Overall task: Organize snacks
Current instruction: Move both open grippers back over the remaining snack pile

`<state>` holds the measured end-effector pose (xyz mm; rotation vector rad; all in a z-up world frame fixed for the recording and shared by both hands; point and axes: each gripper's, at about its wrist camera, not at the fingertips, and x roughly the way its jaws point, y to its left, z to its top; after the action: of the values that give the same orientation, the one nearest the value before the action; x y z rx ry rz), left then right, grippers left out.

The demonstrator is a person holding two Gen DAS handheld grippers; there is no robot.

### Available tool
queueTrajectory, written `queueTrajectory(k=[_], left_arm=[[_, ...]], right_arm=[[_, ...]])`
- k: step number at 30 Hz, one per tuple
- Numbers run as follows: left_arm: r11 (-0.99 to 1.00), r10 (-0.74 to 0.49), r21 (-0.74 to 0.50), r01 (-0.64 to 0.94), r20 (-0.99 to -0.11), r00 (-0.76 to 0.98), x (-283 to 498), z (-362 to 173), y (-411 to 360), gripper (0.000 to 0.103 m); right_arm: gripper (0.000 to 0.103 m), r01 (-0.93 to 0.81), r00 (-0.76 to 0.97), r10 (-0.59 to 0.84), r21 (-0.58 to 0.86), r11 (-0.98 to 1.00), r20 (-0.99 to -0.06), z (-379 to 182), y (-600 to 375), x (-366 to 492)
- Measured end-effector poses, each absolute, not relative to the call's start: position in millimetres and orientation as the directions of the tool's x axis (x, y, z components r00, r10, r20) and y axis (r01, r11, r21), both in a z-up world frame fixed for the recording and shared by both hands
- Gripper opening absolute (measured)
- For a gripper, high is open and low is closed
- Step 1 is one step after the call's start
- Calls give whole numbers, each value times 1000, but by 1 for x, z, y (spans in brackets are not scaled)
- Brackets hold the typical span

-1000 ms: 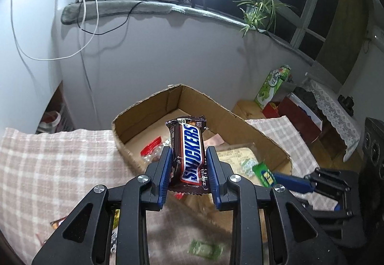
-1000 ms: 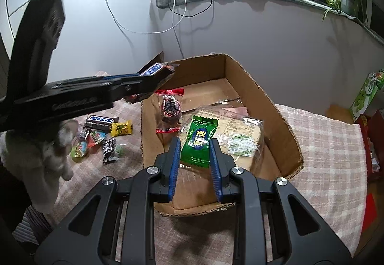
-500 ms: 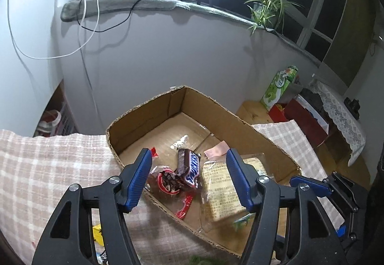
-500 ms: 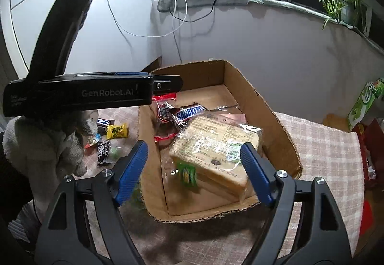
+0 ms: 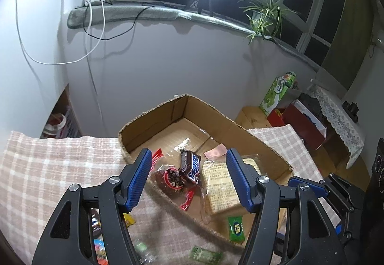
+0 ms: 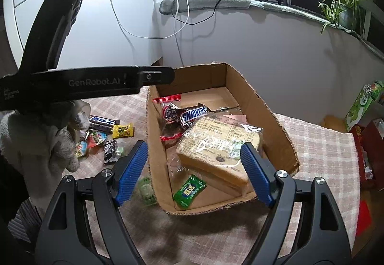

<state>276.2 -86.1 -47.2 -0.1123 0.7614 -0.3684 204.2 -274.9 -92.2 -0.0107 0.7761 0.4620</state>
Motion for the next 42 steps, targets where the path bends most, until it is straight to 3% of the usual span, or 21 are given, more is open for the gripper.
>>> queueTrajectory(k=[22,31,42], left_arm=[[957,-276,-249,150,-610,743,177,-27,32,64],[960,-241,-268,81,-643,727,148,-51,72,64],[957,-271,-271,103,-707,653,133,-100,65,64]], right_arm=[[82,-505,561,494,199,840,-665,-76,-224,151],[82,-546,516,530,218,809,-672,-82,-198,146],[82,-547,455,543,260,796,-705,-114,-162,158]])
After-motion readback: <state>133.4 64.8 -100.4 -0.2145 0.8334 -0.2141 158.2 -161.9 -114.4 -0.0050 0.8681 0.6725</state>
